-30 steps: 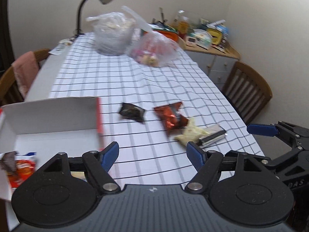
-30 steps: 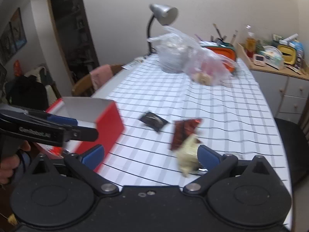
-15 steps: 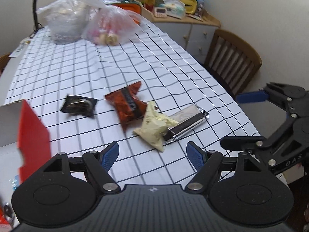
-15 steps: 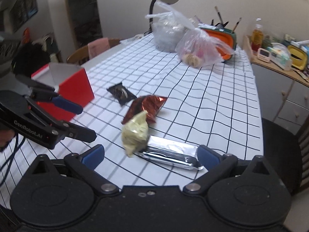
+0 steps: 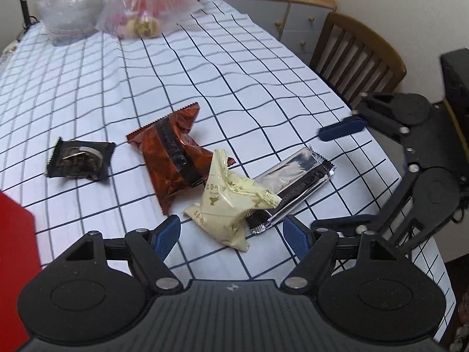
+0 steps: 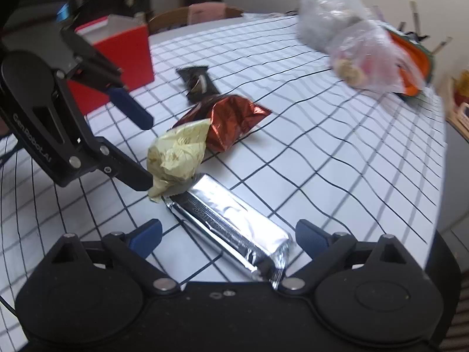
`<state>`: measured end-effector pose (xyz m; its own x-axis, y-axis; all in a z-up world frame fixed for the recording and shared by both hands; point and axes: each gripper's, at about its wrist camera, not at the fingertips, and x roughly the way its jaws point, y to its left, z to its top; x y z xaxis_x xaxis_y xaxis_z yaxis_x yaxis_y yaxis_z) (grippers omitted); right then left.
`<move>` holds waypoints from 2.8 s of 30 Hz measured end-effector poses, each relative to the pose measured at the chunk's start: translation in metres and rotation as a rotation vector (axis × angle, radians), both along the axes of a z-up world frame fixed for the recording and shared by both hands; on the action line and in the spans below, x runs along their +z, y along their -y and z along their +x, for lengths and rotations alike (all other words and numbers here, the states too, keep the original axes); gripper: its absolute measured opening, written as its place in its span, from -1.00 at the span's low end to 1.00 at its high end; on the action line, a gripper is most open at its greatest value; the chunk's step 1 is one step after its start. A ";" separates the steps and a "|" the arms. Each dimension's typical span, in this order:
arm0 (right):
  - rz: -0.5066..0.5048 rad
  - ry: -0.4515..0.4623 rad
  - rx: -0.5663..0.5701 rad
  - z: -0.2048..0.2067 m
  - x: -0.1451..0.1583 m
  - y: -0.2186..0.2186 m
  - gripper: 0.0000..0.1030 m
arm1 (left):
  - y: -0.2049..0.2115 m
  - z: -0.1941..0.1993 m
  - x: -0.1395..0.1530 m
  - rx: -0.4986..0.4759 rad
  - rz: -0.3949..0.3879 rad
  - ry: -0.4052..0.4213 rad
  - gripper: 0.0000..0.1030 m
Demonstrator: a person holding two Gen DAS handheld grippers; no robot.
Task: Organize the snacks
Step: 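Move both open tools toward the silver bar and cream packet, then grasp the silver foil bar with the right tool while the left grasps the cream packet, then carry the silver bar and cream packet with both tools over the box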
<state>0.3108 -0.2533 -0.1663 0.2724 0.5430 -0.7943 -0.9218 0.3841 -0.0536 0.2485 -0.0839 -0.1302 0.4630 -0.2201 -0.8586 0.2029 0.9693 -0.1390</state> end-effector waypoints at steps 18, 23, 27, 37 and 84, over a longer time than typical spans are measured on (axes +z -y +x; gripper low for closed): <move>-0.008 -0.049 0.126 0.019 -0.024 -0.011 0.39 | 0.003 0.036 -0.023 0.018 -0.027 -0.059 0.46; 0.013 -0.054 0.092 0.006 -0.022 -0.004 0.05 | 0.005 0.038 -0.025 0.032 -0.019 -0.060 0.21; 0.024 -0.053 0.045 -0.011 -0.021 0.001 -0.15 | 0.008 0.037 -0.024 0.048 -0.010 -0.050 0.13; 0.024 -0.030 -0.172 -0.046 -0.019 -0.005 -0.21 | 0.011 0.025 -0.019 0.154 -0.008 -0.038 -0.09; 0.287 0.004 -0.411 -0.194 0.123 -0.126 -0.21 | -0.164 -0.171 0.108 0.424 -0.120 0.136 -0.18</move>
